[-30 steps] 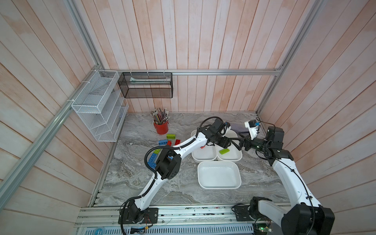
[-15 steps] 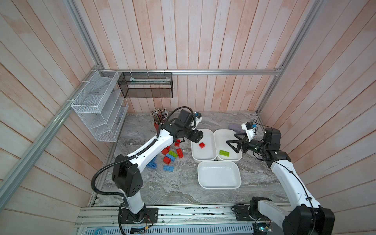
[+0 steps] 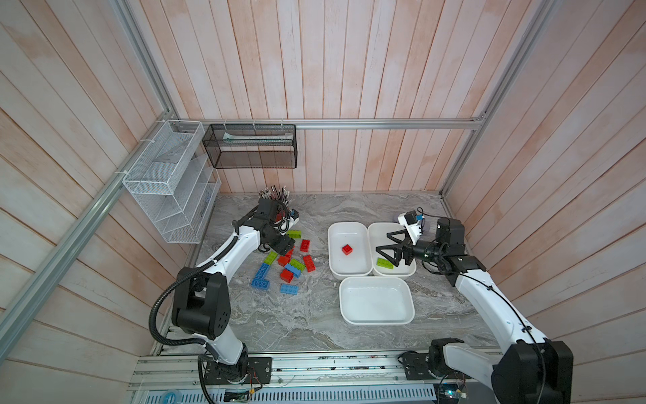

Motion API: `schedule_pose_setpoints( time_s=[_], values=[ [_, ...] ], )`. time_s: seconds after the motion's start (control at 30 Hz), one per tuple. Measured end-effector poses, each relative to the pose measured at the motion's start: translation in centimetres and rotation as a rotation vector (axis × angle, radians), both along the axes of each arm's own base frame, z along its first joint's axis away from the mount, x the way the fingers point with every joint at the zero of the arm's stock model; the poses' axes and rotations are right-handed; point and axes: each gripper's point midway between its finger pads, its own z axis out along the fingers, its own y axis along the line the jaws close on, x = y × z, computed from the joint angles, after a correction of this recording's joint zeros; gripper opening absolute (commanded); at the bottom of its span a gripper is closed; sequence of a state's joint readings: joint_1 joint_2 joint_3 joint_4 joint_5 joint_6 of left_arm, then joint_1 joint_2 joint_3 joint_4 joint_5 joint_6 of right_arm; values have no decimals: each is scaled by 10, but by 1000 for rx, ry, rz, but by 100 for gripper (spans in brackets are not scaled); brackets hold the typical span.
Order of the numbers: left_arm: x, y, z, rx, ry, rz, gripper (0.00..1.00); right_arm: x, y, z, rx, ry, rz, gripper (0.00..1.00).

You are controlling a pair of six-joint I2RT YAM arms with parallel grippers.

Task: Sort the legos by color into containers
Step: 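Return the left gripper to the pile and grasp a blue brick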

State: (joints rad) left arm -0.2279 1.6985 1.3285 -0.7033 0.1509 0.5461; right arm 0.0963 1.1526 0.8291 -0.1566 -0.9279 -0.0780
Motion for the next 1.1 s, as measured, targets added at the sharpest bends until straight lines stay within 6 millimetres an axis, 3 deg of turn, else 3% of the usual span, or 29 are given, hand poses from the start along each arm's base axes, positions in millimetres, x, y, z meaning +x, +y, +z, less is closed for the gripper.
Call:
schedule_pose_setpoints(
  time_s=[0.23,0.43,0.87,1.1],
  values=[
    [17,22,-35,115,22,-106,74,3,-1,0,-1,-8,-11,98],
    [37,28,-39,150,6,-144,72,3,-1,-4,-3,-1,-12,98],
    [41,39,-80,240,63,-170,64,3,-1,-6,-7,4,-17,98],
    [44,38,-83,241,61,-184,45,2,-1,-8,-8,12,-18,98]
  ],
)
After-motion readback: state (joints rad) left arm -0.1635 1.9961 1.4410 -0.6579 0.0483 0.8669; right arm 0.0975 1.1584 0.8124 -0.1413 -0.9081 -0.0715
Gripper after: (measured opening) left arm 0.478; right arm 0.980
